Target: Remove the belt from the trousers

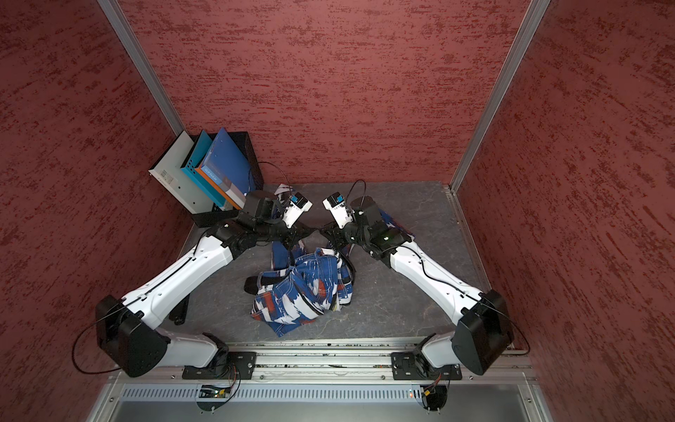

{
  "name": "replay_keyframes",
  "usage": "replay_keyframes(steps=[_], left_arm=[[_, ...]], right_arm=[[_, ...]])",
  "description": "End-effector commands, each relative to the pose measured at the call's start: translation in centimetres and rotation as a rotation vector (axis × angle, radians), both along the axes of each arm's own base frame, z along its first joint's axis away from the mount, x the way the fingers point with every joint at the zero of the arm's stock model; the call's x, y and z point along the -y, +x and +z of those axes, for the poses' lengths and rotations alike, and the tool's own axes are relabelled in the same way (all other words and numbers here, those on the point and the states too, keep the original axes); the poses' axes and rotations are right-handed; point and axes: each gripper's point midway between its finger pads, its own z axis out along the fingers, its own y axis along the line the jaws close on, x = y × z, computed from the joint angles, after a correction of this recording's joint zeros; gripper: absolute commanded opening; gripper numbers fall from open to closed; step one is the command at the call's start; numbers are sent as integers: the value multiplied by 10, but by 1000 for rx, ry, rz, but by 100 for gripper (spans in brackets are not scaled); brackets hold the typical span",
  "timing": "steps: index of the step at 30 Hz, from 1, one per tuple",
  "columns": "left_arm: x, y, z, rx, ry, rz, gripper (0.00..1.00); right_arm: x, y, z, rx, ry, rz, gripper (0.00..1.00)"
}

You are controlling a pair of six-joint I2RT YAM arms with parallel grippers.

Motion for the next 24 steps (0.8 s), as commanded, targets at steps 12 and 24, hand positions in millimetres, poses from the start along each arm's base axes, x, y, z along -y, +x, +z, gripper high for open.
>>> replay_keyframes(steps=[12, 24], left_arm=[[-8, 3, 68, 2, -359, 0, 0], [-70, 11, 132, -13, -800, 142, 0]], right_arm=[[6, 1, -19, -26, -47, -28, 12], [32, -7, -104, -155, -225, -144, 13]])
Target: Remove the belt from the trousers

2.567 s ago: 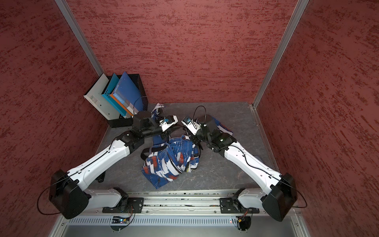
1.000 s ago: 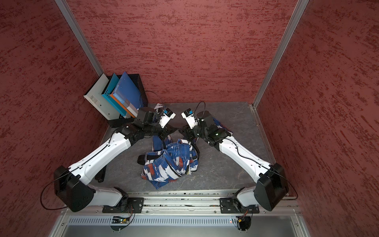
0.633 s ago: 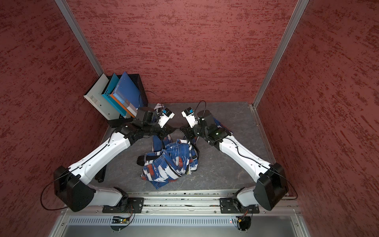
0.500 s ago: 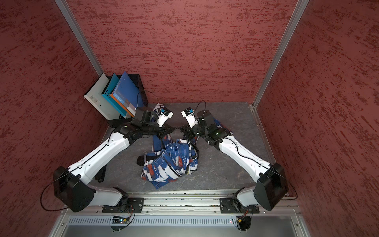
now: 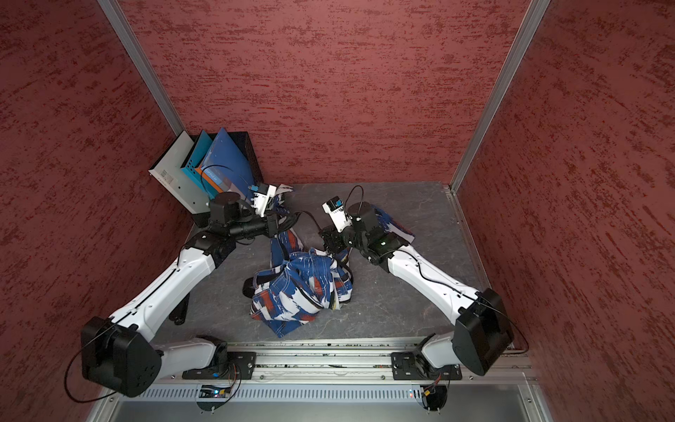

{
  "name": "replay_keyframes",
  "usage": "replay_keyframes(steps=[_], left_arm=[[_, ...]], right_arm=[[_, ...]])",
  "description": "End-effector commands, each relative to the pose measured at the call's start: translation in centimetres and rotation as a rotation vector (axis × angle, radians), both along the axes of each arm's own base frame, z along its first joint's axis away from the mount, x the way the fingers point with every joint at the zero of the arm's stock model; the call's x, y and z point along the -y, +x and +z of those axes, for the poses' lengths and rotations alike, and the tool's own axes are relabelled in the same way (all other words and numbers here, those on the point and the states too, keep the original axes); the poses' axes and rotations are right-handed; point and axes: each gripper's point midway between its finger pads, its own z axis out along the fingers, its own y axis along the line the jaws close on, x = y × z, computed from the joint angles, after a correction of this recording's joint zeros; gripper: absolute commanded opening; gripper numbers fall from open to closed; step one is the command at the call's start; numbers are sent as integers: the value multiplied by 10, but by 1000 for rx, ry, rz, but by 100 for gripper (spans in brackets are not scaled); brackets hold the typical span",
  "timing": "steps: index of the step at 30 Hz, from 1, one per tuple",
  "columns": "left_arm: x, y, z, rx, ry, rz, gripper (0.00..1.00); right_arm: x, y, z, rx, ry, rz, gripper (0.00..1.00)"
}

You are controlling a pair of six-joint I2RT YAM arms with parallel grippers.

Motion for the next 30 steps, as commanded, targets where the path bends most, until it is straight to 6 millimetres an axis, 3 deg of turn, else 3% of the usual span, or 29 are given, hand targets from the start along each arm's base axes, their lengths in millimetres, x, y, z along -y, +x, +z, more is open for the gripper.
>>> replay_keyframes(steps=[1, 5, 8, 10, 11, 14, 15, 16, 18, 19, 22, 24, 26, 27, 30], left_arm=[[-23, -10, 87, 152, -306, 20, 0], [-66, -1, 94, 136, -498, 203, 0], [-81, 5, 74, 78, -453, 340, 0], [-85, 11, 57, 14, -364, 407, 0], [-80, 12, 55, 36, -323, 385, 0], [-39, 13, 51, 91, -176, 186, 0], [-28, 12, 51, 106, -147, 117, 0], [-21, 15, 42, 98, -124, 79, 0], [-22, 17, 31, 118, -137, 52, 0], [-32, 17, 30, 147, -165, 71, 0], [-51, 5, 40, 216, -185, 70, 0], [-46, -10, 44, 264, -154, 2, 0], [-44, -16, 39, 252, -143, -17, 0], [-45, -17, 35, 239, -152, -9, 0], [-47, -22, 23, 220, -184, 13, 0]], right_arm=[[33, -12, -84, -189, -181, -112, 12], [40, -18, -121, -276, -217, -154, 13], [43, -23, -121, -280, -196, -168, 14], [45, -23, -94, -224, -126, -177, 19], [44, -22, -71, -174, -54, -166, 30], [49, -29, 14, 87, 163, -136, 85], [55, -29, 26, 139, 179, -148, 97], [63, -28, 29, 158, 178, -155, 98], [72, -29, 10, 45, 191, -117, 98], [66, -40, -6, -29, 201, -41, 98], [30, -96, -45, -170, 178, 239, 97], [14, -118, -69, -70, 48, 342, 98], [19, -92, -88, -71, -20, 217, 98], [14, -86, -91, -78, -29, 230, 98], [4, -57, -126, -208, -145, 162, 98]])
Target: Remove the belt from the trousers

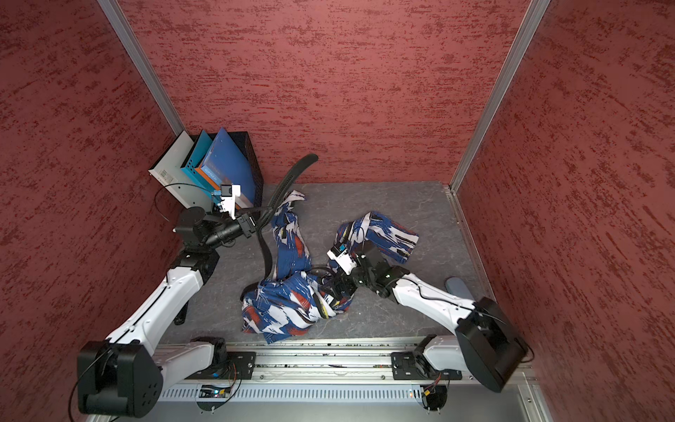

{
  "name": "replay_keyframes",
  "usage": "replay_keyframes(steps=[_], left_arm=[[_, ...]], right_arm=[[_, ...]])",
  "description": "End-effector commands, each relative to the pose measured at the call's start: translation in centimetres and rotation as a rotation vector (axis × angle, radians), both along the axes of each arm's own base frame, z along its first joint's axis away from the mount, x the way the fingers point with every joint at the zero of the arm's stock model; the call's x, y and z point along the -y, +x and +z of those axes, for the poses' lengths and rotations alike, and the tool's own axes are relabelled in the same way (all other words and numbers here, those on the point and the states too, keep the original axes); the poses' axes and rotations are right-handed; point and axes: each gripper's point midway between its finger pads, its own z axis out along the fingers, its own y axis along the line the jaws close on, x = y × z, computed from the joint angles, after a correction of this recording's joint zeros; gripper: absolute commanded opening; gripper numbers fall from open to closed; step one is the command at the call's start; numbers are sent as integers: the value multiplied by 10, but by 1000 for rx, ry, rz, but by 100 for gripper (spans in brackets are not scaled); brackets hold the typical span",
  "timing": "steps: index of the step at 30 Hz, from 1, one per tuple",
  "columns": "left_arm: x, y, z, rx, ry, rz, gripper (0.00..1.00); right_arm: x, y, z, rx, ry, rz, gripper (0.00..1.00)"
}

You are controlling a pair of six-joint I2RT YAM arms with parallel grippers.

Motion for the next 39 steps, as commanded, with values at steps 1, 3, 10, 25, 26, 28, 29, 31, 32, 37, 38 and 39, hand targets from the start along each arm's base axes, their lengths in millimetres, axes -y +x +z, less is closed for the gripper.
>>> replay_keyframes(steps=[1, 3, 10, 25, 26, 28, 29, 31, 32, 37, 38, 39], left_arm=[[3, -14, -7, 15, -19, -40, 0], [-3, -18, -9, 16, -25, -16, 0], [-51, -2, 8, 30, -119, 215, 0], [-73, 16, -139, -710, -64, 514, 99], [-83, 3, -160, -795, -38, 577, 100], [-93, -9, -156, -769, -25, 603, 99], [-91, -10, -137, -688, -53, 566, 100], [-73, -12, -76, -405, -60, 395, 98], [-56, -23, -41, -226, -4, 273, 98], [27, -80, 37, 150, 85, -254, 96], [46, -86, 35, 162, 107, -331, 92], [65, -90, 26, 159, 148, -373, 92]], right_arm=[[-10, 36, -18, -10, -129, -51, 98], [-18, 39, -36, -45, -182, -22, 94], [-41, 32, 21, 93, 6, 101, 4], [75, 95, 266, 1198, -15, -135, 0], [73, 90, 245, 1169, -6, -127, 0], [75, 84, 211, 1108, -15, -145, 0], [78, 82, 199, 1072, -5, -167, 0], [83, 81, 181, 1017, -14, -196, 0], [85, 83, 174, 988, -25, -202, 0], [105, 101, 177, 827, 42, -290, 0], [108, 104, 181, 814, 65, -310, 0], [110, 104, 185, 814, 85, -315, 0]])
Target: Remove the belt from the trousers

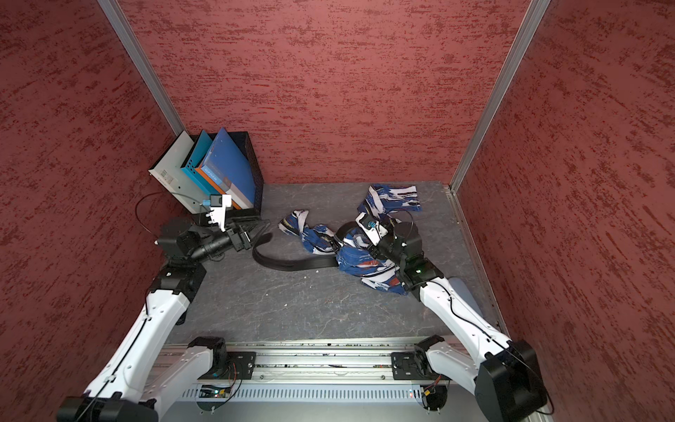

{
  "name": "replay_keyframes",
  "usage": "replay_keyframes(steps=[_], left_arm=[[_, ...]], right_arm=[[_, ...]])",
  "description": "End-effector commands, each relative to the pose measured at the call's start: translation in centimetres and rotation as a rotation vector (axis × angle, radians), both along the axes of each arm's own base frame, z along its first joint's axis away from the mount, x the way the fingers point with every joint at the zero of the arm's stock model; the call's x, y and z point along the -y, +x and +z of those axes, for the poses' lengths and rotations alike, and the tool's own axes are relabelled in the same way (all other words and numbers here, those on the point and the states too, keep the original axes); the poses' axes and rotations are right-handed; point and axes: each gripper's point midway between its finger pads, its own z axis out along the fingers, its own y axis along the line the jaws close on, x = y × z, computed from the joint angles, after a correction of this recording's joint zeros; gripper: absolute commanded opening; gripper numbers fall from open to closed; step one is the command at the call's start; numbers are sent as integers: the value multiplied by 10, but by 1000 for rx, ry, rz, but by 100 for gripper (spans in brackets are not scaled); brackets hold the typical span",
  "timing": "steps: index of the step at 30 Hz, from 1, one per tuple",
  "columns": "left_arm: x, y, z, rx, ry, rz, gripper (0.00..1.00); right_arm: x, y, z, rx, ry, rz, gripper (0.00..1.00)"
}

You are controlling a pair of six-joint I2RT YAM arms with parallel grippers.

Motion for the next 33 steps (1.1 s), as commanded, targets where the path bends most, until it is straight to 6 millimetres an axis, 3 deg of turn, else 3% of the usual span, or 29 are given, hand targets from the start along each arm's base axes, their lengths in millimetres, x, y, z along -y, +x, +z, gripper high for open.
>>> replay_keyframes(steps=[1, 4, 7, 10, 14, 17, 21, 22, 24, 25, 27, 29, 30, 33], left_arm=[[62, -40, -13, 164, 139, -327, 92], [99, -52, -53, 266, 275, -464, 94], [109, -30, -85, 333, 337, -512, 95], [127, -5, -110, 288, 384, -579, 92], [158, 8, -139, 273, 423, -639, 87], [171, 10, -138, 278, 382, -658, 82], [180, -14, -125, 273, 298, -765, 68], [181, -22, -122, 266, 279, -797, 61], [181, -35, -120, 226, 255, -844, 35], [180, -42, -118, 204, 236, -876, 29], [180, -52, -118, 168, 223, -907, 26], [175, -57, -119, 110, 203, -936, 5], [171, -53, -116, 74, 184, -937, 0], [152, -29, -103, -58, 106, -877, 0]], right_arm=[[3, 1, 38, 1, 173, 16, 0], [0, -14, 50, 39, 218, 126, 0], [-4, -33, 57, 33, 250, 266, 0], [-3, -41, 64, 27, 284, 319, 0], [-4, -44, 72, 23, 293, 338, 0], [-2, -44, 74, 20, 290, 331, 0], [2, -39, 67, -12, 269, 282, 0], [4, -36, 65, -21, 259, 260, 0], [8, -32, 62, -20, 252, 223, 0], [9, -30, 60, -27, 245, 213, 0], [11, -28, 56, -36, 231, 196, 0], [13, -24, 52, -49, 226, 175, 0], [14, -22, 49, -61, 219, 160, 3], [21, -23, 37, -129, 160, 106, 48]])
